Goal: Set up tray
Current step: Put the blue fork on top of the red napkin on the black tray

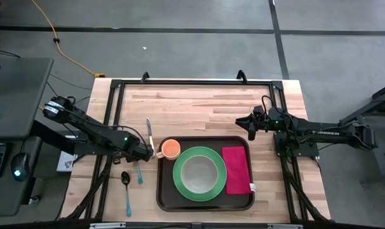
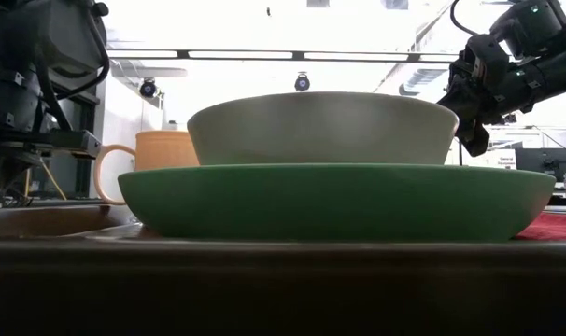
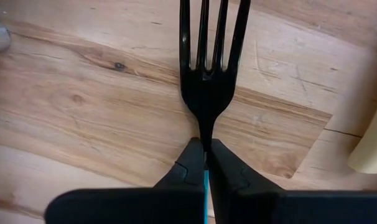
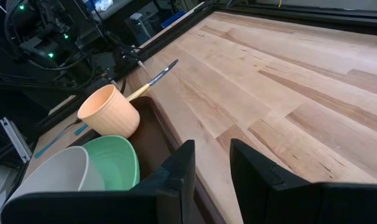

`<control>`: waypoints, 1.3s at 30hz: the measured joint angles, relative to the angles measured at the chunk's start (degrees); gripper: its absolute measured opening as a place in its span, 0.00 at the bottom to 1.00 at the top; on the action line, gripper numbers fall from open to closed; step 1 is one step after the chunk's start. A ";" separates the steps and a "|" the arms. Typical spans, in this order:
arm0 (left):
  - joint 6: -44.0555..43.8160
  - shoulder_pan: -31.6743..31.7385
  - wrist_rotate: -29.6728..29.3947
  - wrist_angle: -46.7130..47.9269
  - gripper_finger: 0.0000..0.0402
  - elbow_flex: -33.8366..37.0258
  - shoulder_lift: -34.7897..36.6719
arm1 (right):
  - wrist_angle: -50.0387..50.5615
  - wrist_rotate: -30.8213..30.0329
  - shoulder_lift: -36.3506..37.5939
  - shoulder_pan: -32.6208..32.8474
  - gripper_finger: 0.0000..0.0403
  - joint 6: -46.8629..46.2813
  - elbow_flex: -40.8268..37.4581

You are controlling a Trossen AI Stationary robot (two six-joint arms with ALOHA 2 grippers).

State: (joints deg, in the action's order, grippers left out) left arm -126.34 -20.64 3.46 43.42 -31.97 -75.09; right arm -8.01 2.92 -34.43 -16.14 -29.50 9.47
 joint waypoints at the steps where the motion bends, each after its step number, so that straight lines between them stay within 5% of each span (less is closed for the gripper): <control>1: -0.12 0.00 -0.04 0.01 0.07 -0.04 0.01 | -0.01 -0.06 0.00 0.00 0.19 0.00 -0.02; 39: -0.55 0.00 -1.07 4.77 0.05 -4.16 1.85 | -0.11 -1.20 0.00 0.00 0.19 0.00 -0.02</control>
State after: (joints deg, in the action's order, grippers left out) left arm -126.89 -20.64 2.39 48.19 -36.12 -73.24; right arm -8.12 1.71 -34.44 -16.14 -29.50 9.45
